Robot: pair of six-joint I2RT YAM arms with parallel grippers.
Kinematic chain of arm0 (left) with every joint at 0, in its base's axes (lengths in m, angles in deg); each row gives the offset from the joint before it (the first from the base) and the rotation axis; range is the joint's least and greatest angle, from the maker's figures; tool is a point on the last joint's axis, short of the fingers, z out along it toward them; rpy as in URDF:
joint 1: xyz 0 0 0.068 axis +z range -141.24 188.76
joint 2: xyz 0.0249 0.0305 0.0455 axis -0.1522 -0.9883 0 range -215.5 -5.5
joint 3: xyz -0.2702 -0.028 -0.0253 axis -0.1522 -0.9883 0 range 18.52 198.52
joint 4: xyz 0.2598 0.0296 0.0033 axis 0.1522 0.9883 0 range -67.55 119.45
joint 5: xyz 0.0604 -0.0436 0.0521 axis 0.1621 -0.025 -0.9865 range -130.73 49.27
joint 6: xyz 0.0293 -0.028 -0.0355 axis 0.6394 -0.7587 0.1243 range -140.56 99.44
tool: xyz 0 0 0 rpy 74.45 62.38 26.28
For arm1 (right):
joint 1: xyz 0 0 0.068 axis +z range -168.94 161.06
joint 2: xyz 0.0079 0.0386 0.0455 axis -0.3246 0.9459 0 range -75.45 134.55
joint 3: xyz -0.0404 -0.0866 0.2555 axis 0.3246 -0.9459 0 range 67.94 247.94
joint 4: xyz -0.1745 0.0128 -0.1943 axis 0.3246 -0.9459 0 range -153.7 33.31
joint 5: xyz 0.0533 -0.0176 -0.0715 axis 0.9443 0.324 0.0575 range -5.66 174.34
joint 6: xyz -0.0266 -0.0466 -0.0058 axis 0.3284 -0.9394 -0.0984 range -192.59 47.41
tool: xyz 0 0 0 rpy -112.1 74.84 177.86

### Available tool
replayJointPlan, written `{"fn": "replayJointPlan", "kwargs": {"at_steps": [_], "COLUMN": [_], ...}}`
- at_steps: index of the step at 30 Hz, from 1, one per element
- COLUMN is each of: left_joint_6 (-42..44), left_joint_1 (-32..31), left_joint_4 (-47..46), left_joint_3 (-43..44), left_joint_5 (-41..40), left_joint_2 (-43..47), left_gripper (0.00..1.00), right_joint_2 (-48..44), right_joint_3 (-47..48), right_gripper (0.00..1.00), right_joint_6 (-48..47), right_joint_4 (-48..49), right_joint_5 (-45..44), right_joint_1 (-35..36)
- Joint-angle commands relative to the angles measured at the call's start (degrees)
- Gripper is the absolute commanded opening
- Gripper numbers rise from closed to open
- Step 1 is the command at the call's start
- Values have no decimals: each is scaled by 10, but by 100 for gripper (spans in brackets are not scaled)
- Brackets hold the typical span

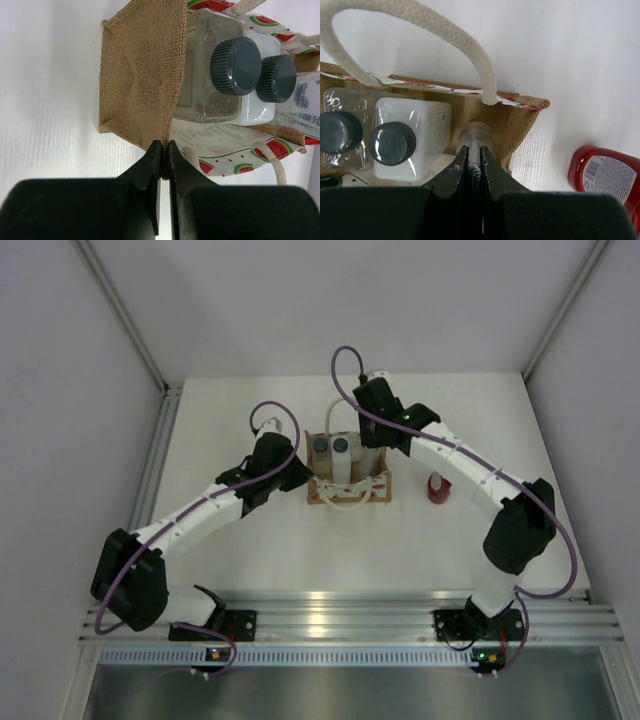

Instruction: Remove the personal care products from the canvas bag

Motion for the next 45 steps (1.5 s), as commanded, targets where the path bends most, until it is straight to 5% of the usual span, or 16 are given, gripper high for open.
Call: {"fn": "replayJointPlan", "kwargs": {"at_steps": [1, 19, 30, 45], "left_joint_6": [8, 5, 6, 16], "left_joint_1": [-1, -1, -1, -1], "left_joint_4": [-12, -13, -13, -12], "left_joint_3": [-9, -11, -7, -12], "left_joint_5": [-14, -14, -16, -20], "left_joint_2": [10, 19, 17, 28], "left_gripper": [0, 0, 0, 0], "right_joint_2": [-52, -225, -342, -261], "right_joint_3": [32, 87, -172, -330], "right_gripper": [0, 0, 0, 1], "right_joint_6": [-9, -53, -67, -55], "right_joint_4": [1, -105, -19, 55], "right_joint_5": [27, 72, 164, 106], "right_joint_1": [3, -50, -150, -157]}}
